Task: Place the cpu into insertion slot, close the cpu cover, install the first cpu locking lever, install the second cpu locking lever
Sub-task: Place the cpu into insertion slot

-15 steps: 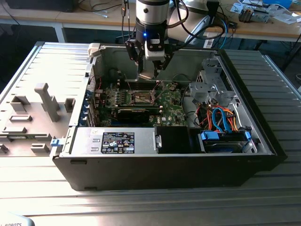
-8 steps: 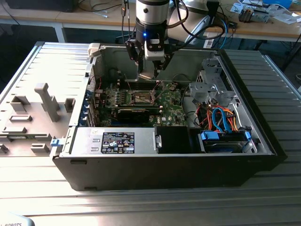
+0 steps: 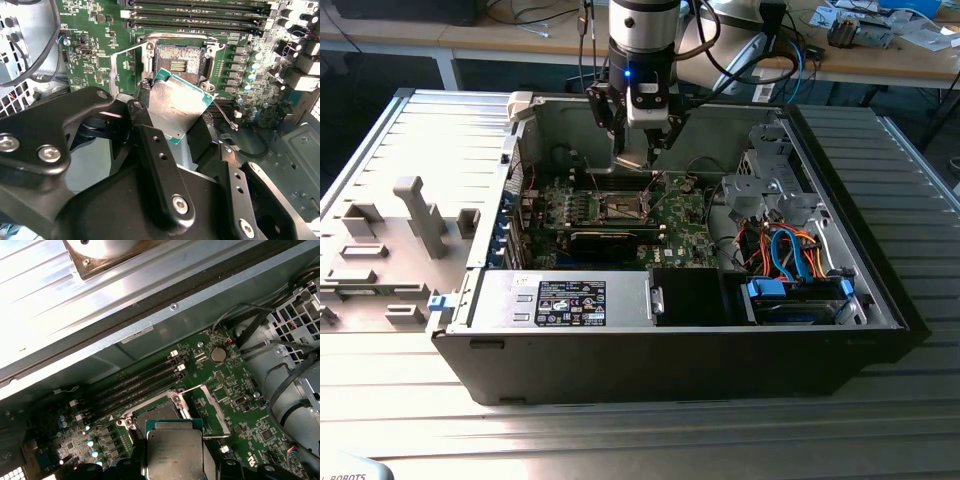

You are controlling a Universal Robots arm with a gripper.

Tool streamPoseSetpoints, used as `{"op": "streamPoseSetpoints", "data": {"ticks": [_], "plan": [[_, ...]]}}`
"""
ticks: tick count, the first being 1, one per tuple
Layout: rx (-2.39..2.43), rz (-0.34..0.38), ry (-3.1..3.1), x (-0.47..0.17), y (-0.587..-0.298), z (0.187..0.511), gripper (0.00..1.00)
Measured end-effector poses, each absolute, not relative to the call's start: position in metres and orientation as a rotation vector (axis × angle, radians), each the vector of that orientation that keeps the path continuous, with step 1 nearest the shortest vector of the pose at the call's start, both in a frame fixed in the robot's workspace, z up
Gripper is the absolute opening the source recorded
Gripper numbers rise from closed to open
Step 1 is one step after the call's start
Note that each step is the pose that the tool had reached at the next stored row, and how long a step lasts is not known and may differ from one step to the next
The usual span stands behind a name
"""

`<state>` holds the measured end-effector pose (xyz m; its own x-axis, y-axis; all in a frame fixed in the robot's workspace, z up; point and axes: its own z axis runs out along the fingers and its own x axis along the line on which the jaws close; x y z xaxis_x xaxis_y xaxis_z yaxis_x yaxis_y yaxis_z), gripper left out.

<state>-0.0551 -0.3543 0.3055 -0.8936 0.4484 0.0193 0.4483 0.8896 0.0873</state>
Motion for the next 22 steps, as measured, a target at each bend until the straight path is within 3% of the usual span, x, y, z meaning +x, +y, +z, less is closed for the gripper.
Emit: {"op": "streamPoseSetpoints", "data": {"ticks": [22], "plan": [[0.770,0.140,3.040,-0.0551,-0.3543,0.3052,0.54]]}}
